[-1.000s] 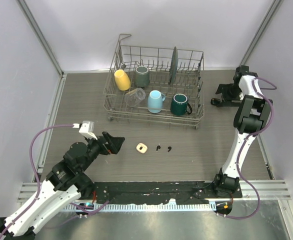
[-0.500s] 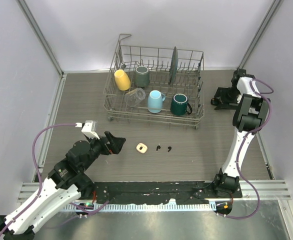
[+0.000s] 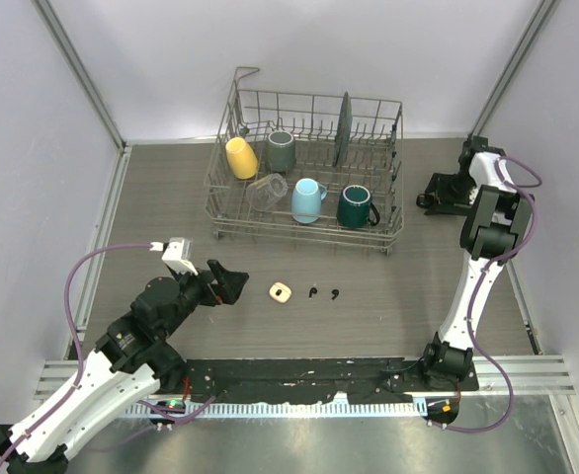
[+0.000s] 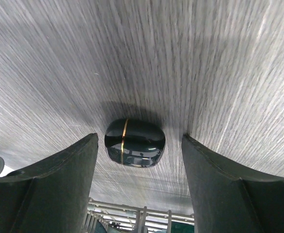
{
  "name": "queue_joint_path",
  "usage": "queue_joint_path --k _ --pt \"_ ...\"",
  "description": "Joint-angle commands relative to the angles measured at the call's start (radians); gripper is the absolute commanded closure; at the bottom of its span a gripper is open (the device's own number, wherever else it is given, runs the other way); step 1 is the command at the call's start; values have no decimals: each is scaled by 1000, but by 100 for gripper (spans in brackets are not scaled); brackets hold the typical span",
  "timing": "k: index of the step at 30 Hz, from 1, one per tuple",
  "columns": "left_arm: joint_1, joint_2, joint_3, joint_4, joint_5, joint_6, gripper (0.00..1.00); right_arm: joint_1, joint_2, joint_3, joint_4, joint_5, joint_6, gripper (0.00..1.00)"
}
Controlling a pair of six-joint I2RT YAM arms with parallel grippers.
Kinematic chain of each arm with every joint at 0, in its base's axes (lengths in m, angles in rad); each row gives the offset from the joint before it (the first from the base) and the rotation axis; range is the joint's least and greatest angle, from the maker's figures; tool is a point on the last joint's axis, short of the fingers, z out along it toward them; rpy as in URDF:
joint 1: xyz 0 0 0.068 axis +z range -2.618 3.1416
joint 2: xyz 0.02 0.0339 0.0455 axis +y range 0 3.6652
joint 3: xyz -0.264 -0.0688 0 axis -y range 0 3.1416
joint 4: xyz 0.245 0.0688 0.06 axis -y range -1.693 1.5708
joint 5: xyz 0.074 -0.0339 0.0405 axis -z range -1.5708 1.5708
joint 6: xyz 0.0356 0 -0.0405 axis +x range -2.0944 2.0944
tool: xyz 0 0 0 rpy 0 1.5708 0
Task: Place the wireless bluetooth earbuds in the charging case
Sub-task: Pick up the charging case at the center of the board.
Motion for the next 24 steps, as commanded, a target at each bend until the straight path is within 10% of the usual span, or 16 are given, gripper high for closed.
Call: queue_joint_path --k 1,8,15,24 --pt "2 4 26 9 -3 21 0 -16 5 -14 27 5 15 27" --pt "2 9 26 25 2 28 0 -28 4 -54 62 0 13 34" --pt "2 3 25 44 -36 10 0 -30 -5 -109 133 -57 -19 73" --pt "2 -14 22 87 -33 -31 0 -33 -168 -251 255 -60 -97 94"
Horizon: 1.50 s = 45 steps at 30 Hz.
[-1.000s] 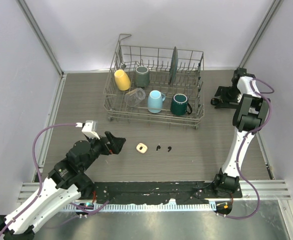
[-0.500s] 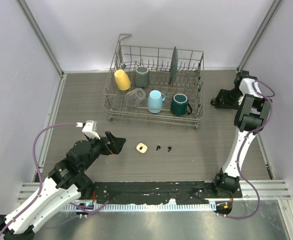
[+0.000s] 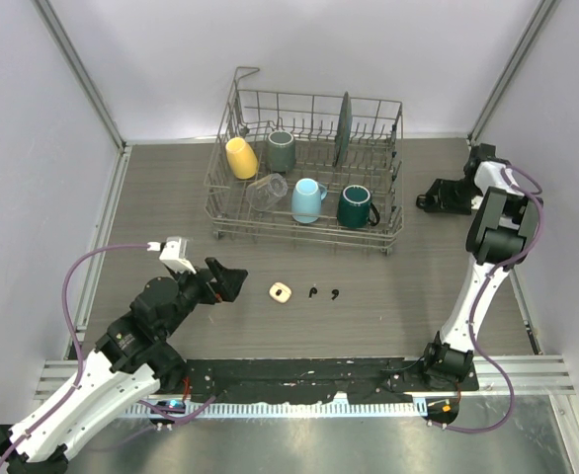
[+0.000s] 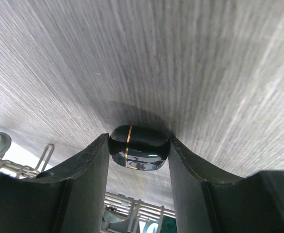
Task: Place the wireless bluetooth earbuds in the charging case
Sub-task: Pick up the charging case at the center of the board.
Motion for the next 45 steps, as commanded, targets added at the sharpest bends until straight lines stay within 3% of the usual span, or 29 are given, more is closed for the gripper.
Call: queue_joint_path --k 1,9,17,25,34,38,45 --pt "2 -12 22 73 -14 -36 0 -3 -137 -140 127 49 -53 98" --pt "2 10 65 34 13 -41 0 -23 -435 -365 276 63 -73 99" --pt "2 8 103 10 67 -13 0 -39 -804 -534 306 45 -138 99" --pt "2 -38 77 77 113 31 0 -102 -1102 -773 424 -297 -93 99" --pt "2 -16 14 269 122 45 0 -85 -1360 -802 336 -380 -109 99" --pt "2 60 -6 399 171 39 0 -38 -1397 -821 332 -419 -81 99" --pt "2 146 -30 576 205 25 0 207 -1412 -887 425 -324 13 99"
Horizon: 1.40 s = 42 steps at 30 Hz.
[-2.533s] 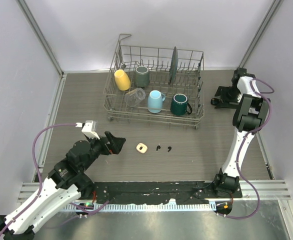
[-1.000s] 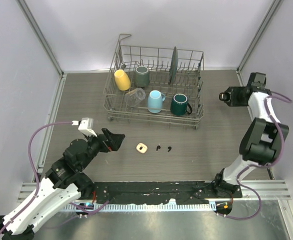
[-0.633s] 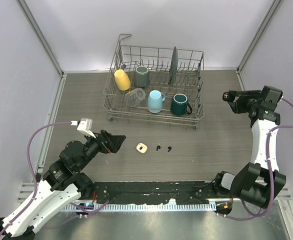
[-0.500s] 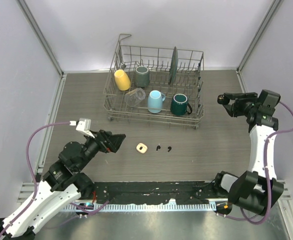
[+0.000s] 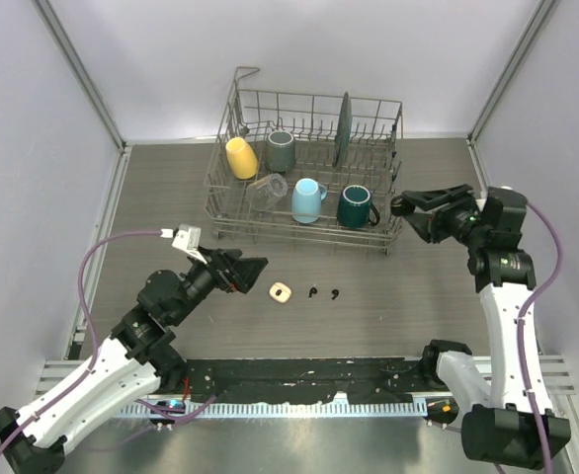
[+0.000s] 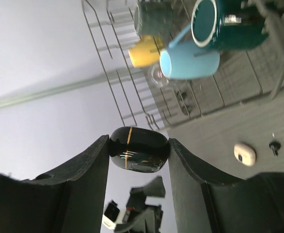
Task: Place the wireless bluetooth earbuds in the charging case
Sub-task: Pick up the charging case at the center of the board.
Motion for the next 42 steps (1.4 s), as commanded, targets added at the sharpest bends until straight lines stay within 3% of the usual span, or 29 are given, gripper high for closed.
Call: queue_joint_path --k 1,12,15,19,24,31,37,42 --pt "0 42 3 193 38 -6 0 175 -4 -40 97 55 86 99" --pt "0 162 -6 371 140 -56 1 486 29 -100 221 259 198 99" --pt "0 189 41 322 124 -76 0 518 37 -111 239 279 214 99" --pt "0 217 156 47 52 -98 0 530 22 -101 230 298 208 99" --pt "2 226 216 -94 -3 -98 0 530 -6 -66 161 345 178 99" --pt "0 194 276 -305 -251 -194 0 530 11 -31 138 344 157 99" --pt "0 137 281 -331 -291 -214 0 532 -4 -20 105 371 154 99" --pt "2 88 262 -270 -252 -138 0 532 -12 1 57 387 143 99"
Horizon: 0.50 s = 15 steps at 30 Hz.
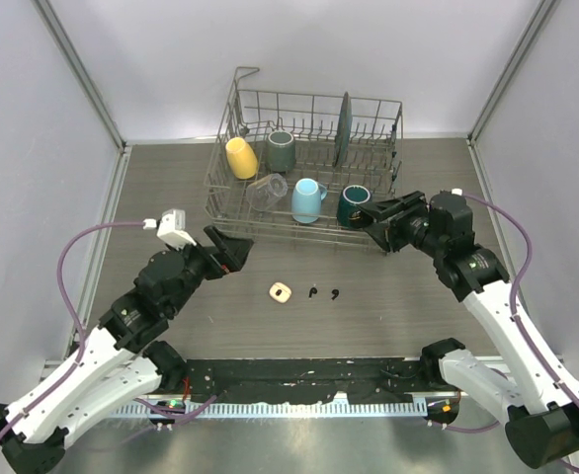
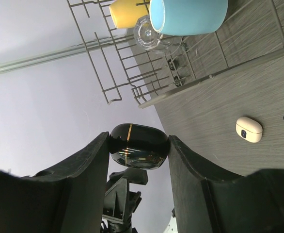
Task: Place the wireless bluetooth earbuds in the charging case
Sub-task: Pick up the charging case at the center of the board.
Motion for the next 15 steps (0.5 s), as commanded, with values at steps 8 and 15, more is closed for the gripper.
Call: queue_joint_path --k 8,15 --pt "0 -116 40 -24 -40 100 0 5 -16 161 -164 63 -62 99" --pt "0 -112 129 -263 -252 125 0 5 40 304 -354 144 -101 99"
